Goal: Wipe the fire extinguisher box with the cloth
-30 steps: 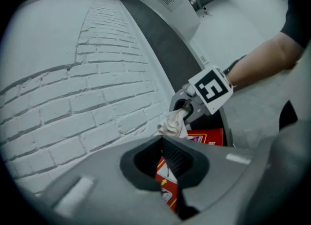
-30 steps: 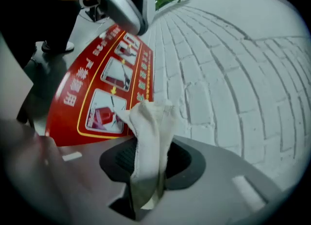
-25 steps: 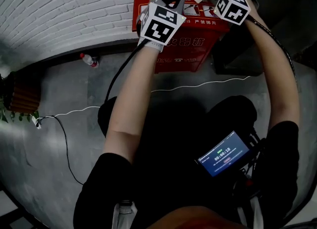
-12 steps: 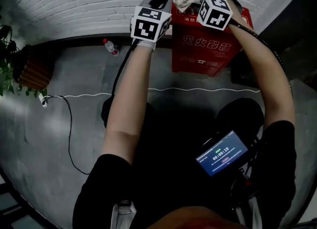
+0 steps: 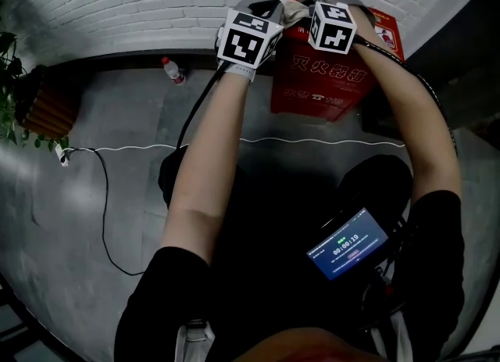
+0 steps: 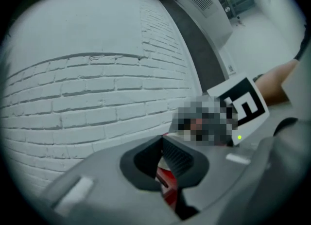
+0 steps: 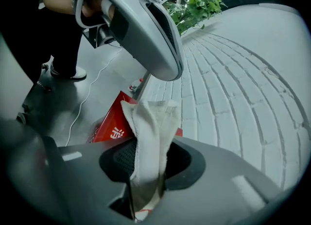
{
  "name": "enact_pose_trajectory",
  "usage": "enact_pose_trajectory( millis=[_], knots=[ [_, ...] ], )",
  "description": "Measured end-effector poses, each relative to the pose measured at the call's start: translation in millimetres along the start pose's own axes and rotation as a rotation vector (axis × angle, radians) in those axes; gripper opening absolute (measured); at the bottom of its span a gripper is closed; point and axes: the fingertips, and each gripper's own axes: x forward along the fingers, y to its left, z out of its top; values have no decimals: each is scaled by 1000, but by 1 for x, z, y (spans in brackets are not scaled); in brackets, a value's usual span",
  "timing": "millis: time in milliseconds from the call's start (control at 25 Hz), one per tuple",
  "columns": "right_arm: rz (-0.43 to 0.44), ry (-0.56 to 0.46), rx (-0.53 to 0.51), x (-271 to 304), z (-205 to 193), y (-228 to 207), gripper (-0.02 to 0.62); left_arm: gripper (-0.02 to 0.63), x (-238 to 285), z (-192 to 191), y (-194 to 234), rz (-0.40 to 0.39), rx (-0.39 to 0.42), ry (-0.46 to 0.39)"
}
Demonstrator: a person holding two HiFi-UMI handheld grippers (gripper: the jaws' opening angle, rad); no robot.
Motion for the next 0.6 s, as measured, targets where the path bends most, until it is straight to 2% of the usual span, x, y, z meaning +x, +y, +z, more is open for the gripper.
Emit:
enact_pose_trajectory(
  millis=[280, 600],
  knots=[
    [18, 24, 65, -19, -42, 9, 118, 3, 21, 9, -38, -56, 36, 8],
    [15, 85, 132, -52, -111, 25, 118, 3, 43, 20, -90, -142, 62, -2]
  ],
)
